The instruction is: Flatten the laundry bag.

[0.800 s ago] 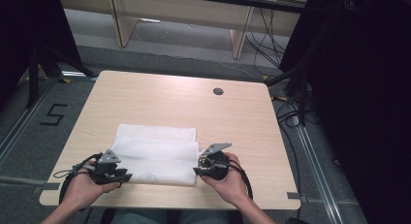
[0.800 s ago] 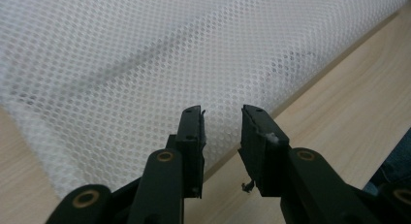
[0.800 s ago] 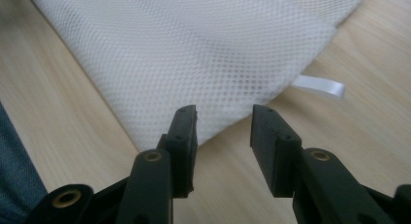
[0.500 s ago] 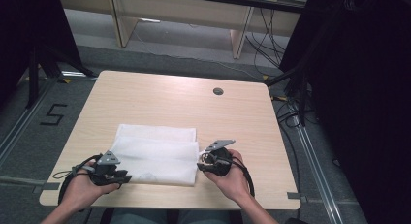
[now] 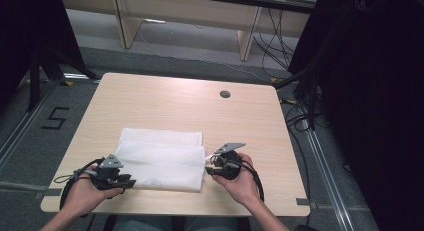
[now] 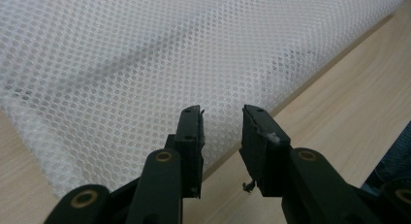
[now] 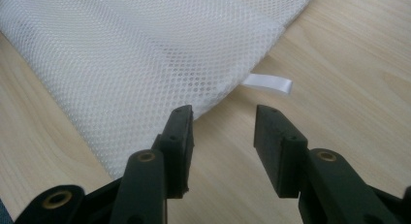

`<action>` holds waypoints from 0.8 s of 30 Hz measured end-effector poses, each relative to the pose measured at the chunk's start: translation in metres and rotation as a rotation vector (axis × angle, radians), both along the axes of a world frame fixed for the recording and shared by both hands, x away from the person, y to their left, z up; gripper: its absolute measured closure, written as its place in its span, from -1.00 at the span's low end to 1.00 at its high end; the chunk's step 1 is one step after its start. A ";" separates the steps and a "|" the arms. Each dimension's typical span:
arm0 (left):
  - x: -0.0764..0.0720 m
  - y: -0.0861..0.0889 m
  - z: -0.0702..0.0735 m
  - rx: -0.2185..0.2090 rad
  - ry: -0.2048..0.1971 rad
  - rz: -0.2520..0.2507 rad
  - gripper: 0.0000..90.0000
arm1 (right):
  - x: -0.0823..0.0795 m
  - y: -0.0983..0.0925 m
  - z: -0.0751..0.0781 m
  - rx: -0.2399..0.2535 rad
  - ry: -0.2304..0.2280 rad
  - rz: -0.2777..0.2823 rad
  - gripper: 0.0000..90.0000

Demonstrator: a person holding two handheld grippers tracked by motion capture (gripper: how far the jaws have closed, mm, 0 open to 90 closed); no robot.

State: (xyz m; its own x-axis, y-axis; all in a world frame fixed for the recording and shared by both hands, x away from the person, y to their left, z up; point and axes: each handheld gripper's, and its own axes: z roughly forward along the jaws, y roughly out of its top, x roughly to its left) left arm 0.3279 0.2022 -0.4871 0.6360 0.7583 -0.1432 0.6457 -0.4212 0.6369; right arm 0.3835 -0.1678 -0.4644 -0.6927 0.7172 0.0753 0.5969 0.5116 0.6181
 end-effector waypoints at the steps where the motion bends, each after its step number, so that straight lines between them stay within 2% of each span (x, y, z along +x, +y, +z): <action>1: -0.001 0.000 0.001 0.006 0.012 -0.013 0.53 | 0.001 0.000 0.001 -0.001 0.008 0.002 0.28; 3: -0.003 -0.003 0.001 0.004 0.007 -0.012 0.53 | 0.002 0.001 0.000 0.005 0.001 -0.004 0.27; 4: -0.004 -0.004 0.002 0.011 0.012 -0.032 0.54 | 0.006 0.002 0.002 0.004 0.011 0.002 0.23; 5: -0.004 -0.006 0.001 0.005 0.012 -0.026 0.55 | 0.008 0.001 0.003 -0.016 0.009 0.023 0.22; 6: -0.007 -0.012 0.003 0.011 0.016 -0.074 0.58 | 0.012 0.003 0.002 -0.016 -0.012 0.033 0.22; 7: -0.007 -0.012 0.003 0.011 0.016 -0.074 0.61 | 0.012 0.003 0.002 -0.016 -0.012 0.033 0.22; 8: -0.008 -0.016 0.003 0.020 0.027 -0.078 0.61 | 0.014 0.004 0.006 -0.023 0.017 0.029 0.21; 9: -0.010 -0.023 0.002 0.034 0.033 -0.118 0.67 | 0.020 0.007 0.006 -0.020 0.004 0.042 0.17; 10: -0.010 -0.023 0.002 0.034 0.033 -0.118 0.70 | 0.020 0.007 0.006 -0.020 0.004 0.042 0.17; 11: -0.011 -0.027 0.002 0.041 0.044 -0.137 0.70 | 0.023 0.009 0.008 -0.030 0.038 0.036 0.16; 12: -0.011 -0.031 0.000 0.058 0.052 -0.157 0.72 | 0.027 0.012 0.006 -0.025 0.013 0.043 0.16; 13: -0.010 -0.036 -0.003 0.072 0.066 -0.169 0.77 | 0.033 0.016 0.008 -0.049 0.029 0.071 0.14; 14: -0.010 -0.036 -0.003 0.072 0.066 -0.169 0.79 | 0.033 0.016 0.008 -0.049 0.029 0.071 0.14; 15: -0.009 -0.038 -0.004 0.092 0.072 -0.183 0.81 | 0.039 0.023 0.009 -0.056 0.048 0.074 0.15; 16: -0.008 -0.041 -0.005 0.097 0.071 -0.189 0.82 | 0.042 0.027 0.008 -0.062 0.030 0.065 0.15; 17: -0.006 -0.042 -0.005 0.130 0.066 -0.217 0.82 | 0.042 0.027 0.008 -0.062 0.030 0.065 0.15; 18: -0.005 -0.046 -0.006 0.126 0.058 -0.199 0.84 | 0.046 0.027 0.009 -0.067 0.018 0.093 0.17; 21: 0.001 -0.050 -0.009 0.140 0.052 -0.198 0.90 | 0.053 0.034 0.012 -0.065 0.020 0.085 0.26; 23: 0.005 -0.051 -0.008 0.150 0.058 -0.217 0.91 | 0.057 0.037 0.011 -0.065 0.017 0.082 0.29; 24: 0.006 -0.053 -0.009 0.139 0.052 -0.203 0.93 | 0.062 0.040 0.010 -0.044 0.040 0.069 0.40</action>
